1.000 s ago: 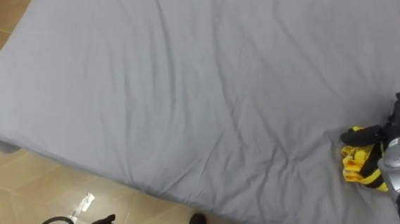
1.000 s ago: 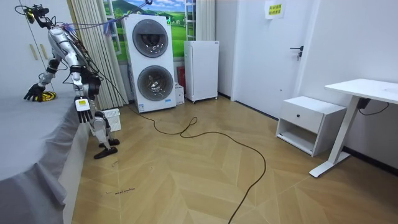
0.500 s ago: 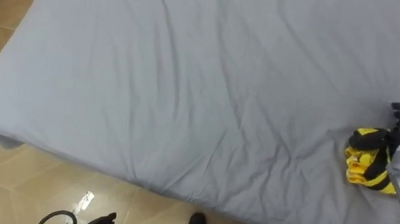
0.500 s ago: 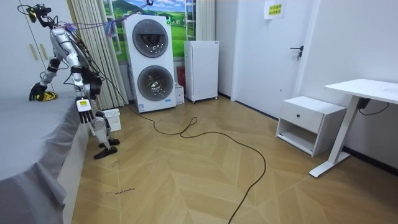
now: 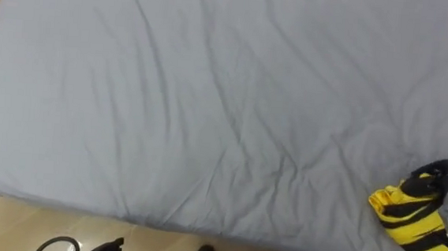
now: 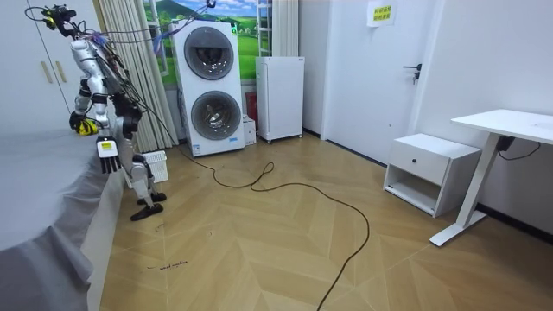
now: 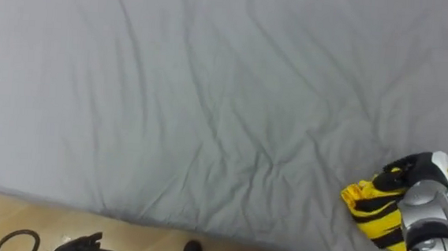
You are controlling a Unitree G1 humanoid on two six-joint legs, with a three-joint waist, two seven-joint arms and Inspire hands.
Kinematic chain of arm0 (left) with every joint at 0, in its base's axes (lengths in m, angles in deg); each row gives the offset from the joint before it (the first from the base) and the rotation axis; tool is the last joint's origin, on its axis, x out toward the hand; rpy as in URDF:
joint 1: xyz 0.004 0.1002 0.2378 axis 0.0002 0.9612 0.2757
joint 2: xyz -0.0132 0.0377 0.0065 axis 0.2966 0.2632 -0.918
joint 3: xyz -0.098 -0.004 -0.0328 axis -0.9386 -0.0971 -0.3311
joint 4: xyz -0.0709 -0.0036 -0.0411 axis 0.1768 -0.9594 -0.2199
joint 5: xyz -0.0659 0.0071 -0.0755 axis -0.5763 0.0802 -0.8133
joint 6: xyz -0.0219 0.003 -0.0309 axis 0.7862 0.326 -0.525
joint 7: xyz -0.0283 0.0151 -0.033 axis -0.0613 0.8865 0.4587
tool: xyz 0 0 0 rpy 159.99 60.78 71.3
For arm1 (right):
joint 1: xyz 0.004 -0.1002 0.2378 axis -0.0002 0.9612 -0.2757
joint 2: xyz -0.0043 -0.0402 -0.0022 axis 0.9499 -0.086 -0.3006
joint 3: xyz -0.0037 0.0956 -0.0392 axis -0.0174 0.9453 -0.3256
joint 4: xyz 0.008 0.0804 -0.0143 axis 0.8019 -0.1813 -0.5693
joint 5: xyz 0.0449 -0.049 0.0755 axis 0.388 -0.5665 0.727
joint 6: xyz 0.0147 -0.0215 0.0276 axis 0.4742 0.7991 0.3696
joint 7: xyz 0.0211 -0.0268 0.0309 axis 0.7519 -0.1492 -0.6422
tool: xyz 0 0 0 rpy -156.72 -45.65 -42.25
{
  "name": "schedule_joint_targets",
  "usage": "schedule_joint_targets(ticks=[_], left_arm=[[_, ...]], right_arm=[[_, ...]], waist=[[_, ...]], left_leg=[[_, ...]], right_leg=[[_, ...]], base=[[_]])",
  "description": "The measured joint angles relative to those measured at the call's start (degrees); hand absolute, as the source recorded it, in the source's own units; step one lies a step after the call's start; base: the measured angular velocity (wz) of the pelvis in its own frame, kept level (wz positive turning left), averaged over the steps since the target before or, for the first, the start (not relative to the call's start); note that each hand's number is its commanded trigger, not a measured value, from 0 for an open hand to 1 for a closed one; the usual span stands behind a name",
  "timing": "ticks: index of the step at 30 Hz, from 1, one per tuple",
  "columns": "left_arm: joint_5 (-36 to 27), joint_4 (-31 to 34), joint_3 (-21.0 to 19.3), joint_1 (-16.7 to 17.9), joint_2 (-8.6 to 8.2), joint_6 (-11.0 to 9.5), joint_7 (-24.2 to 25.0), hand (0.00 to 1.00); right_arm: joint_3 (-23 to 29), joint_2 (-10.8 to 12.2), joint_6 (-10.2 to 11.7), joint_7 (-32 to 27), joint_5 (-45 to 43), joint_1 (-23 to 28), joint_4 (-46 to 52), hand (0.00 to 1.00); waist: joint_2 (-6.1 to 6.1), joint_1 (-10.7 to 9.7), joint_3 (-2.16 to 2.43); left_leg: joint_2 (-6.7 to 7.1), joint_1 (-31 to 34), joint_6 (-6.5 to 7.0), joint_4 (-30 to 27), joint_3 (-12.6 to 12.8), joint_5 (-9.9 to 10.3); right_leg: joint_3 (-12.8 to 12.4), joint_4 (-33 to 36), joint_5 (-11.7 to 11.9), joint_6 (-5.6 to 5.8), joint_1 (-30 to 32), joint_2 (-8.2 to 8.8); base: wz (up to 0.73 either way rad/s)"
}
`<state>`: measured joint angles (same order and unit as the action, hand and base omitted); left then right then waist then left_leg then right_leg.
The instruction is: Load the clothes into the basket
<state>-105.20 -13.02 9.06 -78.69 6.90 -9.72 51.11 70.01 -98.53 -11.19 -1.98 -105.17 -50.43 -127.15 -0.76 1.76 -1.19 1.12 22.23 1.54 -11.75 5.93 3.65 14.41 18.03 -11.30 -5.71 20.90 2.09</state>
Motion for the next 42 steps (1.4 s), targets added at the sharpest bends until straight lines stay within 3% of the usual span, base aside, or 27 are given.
schedule_joint_targets(ticks=[3, 7, 12, 18, 19, 22, 24, 30, 35, 40, 42], left_arm=[[0.01, 0.02, 0.0, 0.13, 0.25, -0.11, -0.06, 0.0], [-0.01, 0.41, -0.08, 1.91, 0.26, -0.06, -1.26, 0.0], [0.03, 1.06, -2.27, 3.66, 0.27, 0.04, -2.32, 0.0], [0.09, 1.99, -4.73, 6.36, 0.3, 0.16, -3.78, 0.0], [0.09, 2.41, -4.72, 7.03, 0.29, 0.16, -3.86, 0.0], [0.53, 7.29, -6.88, 10.76, 0.23, 0.43, -4.07, 0.0], [0.64, 8.63, -8.73, 11.97, 0.29, 0.43, -4.67, 0.0], [0.48, 9.04, -10.77, 13.71, -0.09, 0.62, -5.88, 0.0], [0.52, 8.97, -11.12, 14.18, -0.42, 0.67, -6.07, 0.0], [1.85, 8.95, -12.17, 15.86, -0.45, 0.69, -7.38, 0.0], [2.02, 9.09, -12.68, 16.89, -0.49, 1.04, -7.91, 0.0]], right_arm=[[0.05, -1.26, -0.46, -0.02, -2.29, 2.62, 2.35, 1.0], [0.7, -1.78, -1.1, -0.11, -3.72, 3.22, 5.87, 1.0], [2.94, -1.83, -1.08, -0.22, -3.64, 4.42, 10.43, 1.0], [6.44, -0.4, -1.71, -0.22, -3.36, 10.62, 15.78, 1.0], [6.78, -0.18, -1.73, -0.23, -3.19, 11.29, 16.85, 1.0], [9.54, 0.2, -2.33, -0.14, -2.92, 15.57, 25.36, 1.0], [10.04, 0.2, -2.47, -0.14, -2.84, 15.72, 26.46, 1.0], [11.92, 0.37, -2.87, 0.01, -1.19, 18.84, 30.25, 1.0], [13.29, 0.61, -2.87, 1.23, 1.14, 24.29, 36.81, 1.0], [17.48, 3.21, -2.83, 1.0, 5.6, 25.82, 38.75, 1.0], [18.67, 4.54, -2.83, 0.87, 5.64, 28.14, 38.86, 1.0]], waist=[[0.21, -0.09, 0.33], [0.2, -0.77, 0.4], [0.31, -1.93, 0.49], [2.15, -2.64, 1.92], [2.29, -2.94, 1.98], [2.93, -4.21, 1.88], [3.21, -4.63, 1.92], [4.56, -4.64, 1.51], [5.38, -4.86, 1.31], [6.43, -6.55, 1.06], [6.67, -6.92, 1.25]], left_leg=[[-0.12, -0.18, 0.0, -0.03, 0.55, 0.0], [-0.08, -1.43, 0.0, 0.04, 1.45, 0.0], [-0.11, -4.04, -0.01, 0.4, 1.5, 0.01], [-0.14, -9.0, -0.02, 1.1, 2.08, 0.05], [-0.13, -9.5, -0.02, 1.13, 2.09, 0.05], [-0.1, -12.9, -0.18, 1.58, 2.14, 0.3], [-0.13, -14.39, -0.24, 1.64, 2.14, 0.57], [-0.35, -17.8, -0.37, 2.54, 2.63, 1.09], [-0.41, -19.14, -0.65, 2.59, 2.89, 1.7], [-0.47, -20.88, -0.68, 3.49, 4.94, 1.76], [-0.72, -21.92, -1.01, 3.48, 5.33, 2.39]], right_leg=[[-0.9, -0.05, 0.31, 0.07, 0.14, -0.19], [-2.9, 0.67, 0.38, 0.18, -0.07, -0.16], [-3.15, 0.34, 0.36, 0.2, -2.54, -0.24], [-3.04, -2.81, 0.44, 0.34, -8.52, -0.58], [-3.02, -3.19, 0.51, 0.44, -9.19, -0.63], [-3.19, -4.72, 0.68, 0.62, -13.0, -0.81], [-3.19, -5.42, 0.72, 0.68, -14.79, -0.95], [-4.93, -6.33, 0.68, 0.74, -17.42, -1.62], [-6.03, -6.43, 0.63, 0.74, -18.36, -1.78], [-8.22, -6.61, 0.59, 0.81, -18.95, -2.25], [-9.26, -7.42, 0.74, 0.77, -20.04, -2.68]], base=[[-0.17], [-0.25], [-0.06], [0.0], [0.0], [-0.03], [-0.03], [-0.09], [-0.15], [-0.19], [-0.28]])
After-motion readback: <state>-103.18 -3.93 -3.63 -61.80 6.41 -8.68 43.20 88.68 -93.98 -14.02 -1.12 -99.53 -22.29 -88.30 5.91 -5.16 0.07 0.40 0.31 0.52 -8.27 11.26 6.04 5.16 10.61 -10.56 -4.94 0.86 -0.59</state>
